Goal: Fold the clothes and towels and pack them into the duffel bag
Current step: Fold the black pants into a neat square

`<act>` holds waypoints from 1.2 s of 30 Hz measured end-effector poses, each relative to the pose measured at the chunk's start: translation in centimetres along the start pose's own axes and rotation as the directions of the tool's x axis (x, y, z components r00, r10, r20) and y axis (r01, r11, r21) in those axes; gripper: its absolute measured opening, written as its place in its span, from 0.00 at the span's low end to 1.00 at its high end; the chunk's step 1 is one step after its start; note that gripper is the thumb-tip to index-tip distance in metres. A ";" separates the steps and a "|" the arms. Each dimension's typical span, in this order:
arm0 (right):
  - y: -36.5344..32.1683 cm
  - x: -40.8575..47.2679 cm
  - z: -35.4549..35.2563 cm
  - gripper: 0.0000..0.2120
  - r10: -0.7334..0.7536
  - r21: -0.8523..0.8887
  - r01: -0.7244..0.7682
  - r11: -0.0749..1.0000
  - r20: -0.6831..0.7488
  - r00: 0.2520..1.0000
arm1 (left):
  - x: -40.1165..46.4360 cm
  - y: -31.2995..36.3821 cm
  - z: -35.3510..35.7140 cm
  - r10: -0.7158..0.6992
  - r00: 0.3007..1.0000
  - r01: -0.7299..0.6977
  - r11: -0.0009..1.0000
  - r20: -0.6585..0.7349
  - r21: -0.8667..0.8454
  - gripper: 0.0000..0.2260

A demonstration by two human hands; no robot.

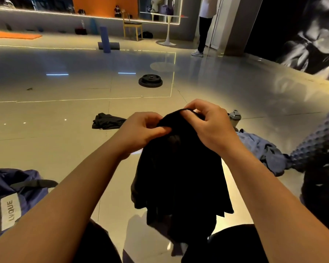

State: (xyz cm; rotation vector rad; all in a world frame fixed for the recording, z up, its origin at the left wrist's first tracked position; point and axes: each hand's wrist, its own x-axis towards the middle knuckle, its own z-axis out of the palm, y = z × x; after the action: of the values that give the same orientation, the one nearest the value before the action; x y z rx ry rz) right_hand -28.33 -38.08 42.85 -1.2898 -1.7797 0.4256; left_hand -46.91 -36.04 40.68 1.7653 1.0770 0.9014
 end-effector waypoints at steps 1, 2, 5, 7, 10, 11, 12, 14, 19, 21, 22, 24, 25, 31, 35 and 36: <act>0.1 0.0 -0.1 0.03 0.008 -0.024 -0.008 1.000 0.016 1.000 | 0.0 -0.1 -0.4 0.006 0.999 -0.006 1.000 -0.037 0.012 0.04; 0.2 0.0 -0.1 0.04 0.034 -0.035 -0.032 0.999 0.050 0.998 | 0.0 -0.2 -0.8 0.011 0.997 -0.010 1.000 -0.075 0.012 0.05; 1.2 -0.1 -0.2 0.07 0.201 -0.071 -0.188 0.980 0.273 0.941 | -0.2 -0.5 -2.3 0.019 0.977 -0.016 1.000 -0.212 0.015 0.07; 2.4 -0.5 0.9 0.07 0.302 -0.246 -0.210 0.946 0.437 0.847 | -0.5 -0.6 -3.0 0.030 0.958 -0.022 0.999 -0.284 0.032 0.07; 4.4 -0.9 3.1 0.03 0.331 -0.397 -0.127 0.909 0.501 0.799 | -1.1 -0.8 -3.8 0.067 0.944 -0.038 0.995 -0.323 0.096 0.07; 4.8 -0.8 3.3 0.03 0.342 -0.352 -0.186 0.917 0.459 0.820 | -1.3 -0.8 -4.1 0.078 0.940 -0.037 0.991 -0.333 0.127 0.07; 4.9 -0.5 3.1 0.03 0.379 -0.239 -0.305 0.922 0.402 0.834 | -1.4 -0.9 -4.4 0.080 0.934 -0.027 0.988 -0.349 0.154 0.08; 4.7 0.1 2.1 0.03 0.484 0.062 -0.528 0.847 0.322 0.814 | -1.7 -1.2 -5.2 0.072 0.927 0.001 0.981 -0.369 0.194 0.07; 5.1 0.3 -0.4 0.03 0.400 -0.043 -0.403 0.914 0.248 0.882 | -2.3 -2.5 -7.1 0.012 0.925 0.089 0.965 -0.379 0.248 0.06; 4.9 -0.2 0.0 0.06 0.367 -0.043 -0.375 0.926 0.331 0.869 | -2.5 -2.7 -7.1 -0.002 0.930 0.101 0.963 -0.368 0.251 0.05; 4.9 -0.5 0.4 0.08 0.363 -0.061 -0.370 0.927 0.387 0.848 | -2.5 -2.6 -6.9 0.001 0.934 0.099 0.960 -0.357 0.260 0.05; 4.8 -1.1 1.5 0.13 0.347 -0.169 -0.303 0.938 0.504 0.791 | -2.5 -2.2 -6.2 0.021 0.946 0.076 0.956 -0.325 0.283 0.05; 4.8 -1.3 2.2 0.16 0.331 -0.205 -0.260 0.944 0.548 0.768 | -2.5 -1.9 -5.7 0.033 0.950 0.061 0.955 -0.309 0.290 0.06; 4.7 -1.9 5.1 0.23 0.267 -0.094 -0.293 0.951 0.725 0.634 | -2.6 0.2 -3.7 0.151 0.940 -0.071 0.963 -0.305 0.259 0.06; 5.6 -1.9 4.6 0.07 0.347 -0.206 -0.296 0.933 0.730 0.588 | -2.7 -0.1 -4.8 0.124 0.907 -0.062 0.985 -0.403 0.162 0.05; 5.9 -1.7 4.3 0.07 0.368 -0.213 -0.311 0.926 0.693 0.620 | -2.7 -0.5 -5.2 0.096 0.903 -0.038 0.989 -0.420 0.145 0.05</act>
State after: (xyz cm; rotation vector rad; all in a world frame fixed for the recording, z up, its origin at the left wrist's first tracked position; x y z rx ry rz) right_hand -28.10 -36.33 35.52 -1.6635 -2.1886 1.2536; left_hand -52.57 -36.87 41.80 1.7654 1.3876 1.3285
